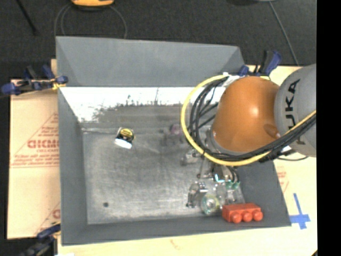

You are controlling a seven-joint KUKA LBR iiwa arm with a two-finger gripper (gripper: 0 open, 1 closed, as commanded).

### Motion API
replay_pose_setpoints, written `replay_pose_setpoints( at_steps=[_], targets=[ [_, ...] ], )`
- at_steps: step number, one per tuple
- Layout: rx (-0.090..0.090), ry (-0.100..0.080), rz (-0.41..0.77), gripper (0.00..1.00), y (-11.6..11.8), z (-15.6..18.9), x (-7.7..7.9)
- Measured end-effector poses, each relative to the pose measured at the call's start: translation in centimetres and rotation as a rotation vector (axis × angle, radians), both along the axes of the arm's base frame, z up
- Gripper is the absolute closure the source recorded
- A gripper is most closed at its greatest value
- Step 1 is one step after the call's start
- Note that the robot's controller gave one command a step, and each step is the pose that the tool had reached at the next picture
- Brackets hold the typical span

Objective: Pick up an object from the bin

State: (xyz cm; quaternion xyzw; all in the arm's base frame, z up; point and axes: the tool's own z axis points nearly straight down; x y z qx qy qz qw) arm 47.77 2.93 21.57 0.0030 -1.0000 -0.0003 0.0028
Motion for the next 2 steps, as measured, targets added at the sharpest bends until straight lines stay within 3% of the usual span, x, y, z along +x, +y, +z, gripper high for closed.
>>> replay_pose_setpoints(
  at_steps=[1,2],
  targets=[
    [-0.001,-0.011,0.355,0.0,-6.7,-13.9,1.7],
    [0.007,-0.017,0.559,0.0,-11.8,-14.0,2.2]
  ],
)
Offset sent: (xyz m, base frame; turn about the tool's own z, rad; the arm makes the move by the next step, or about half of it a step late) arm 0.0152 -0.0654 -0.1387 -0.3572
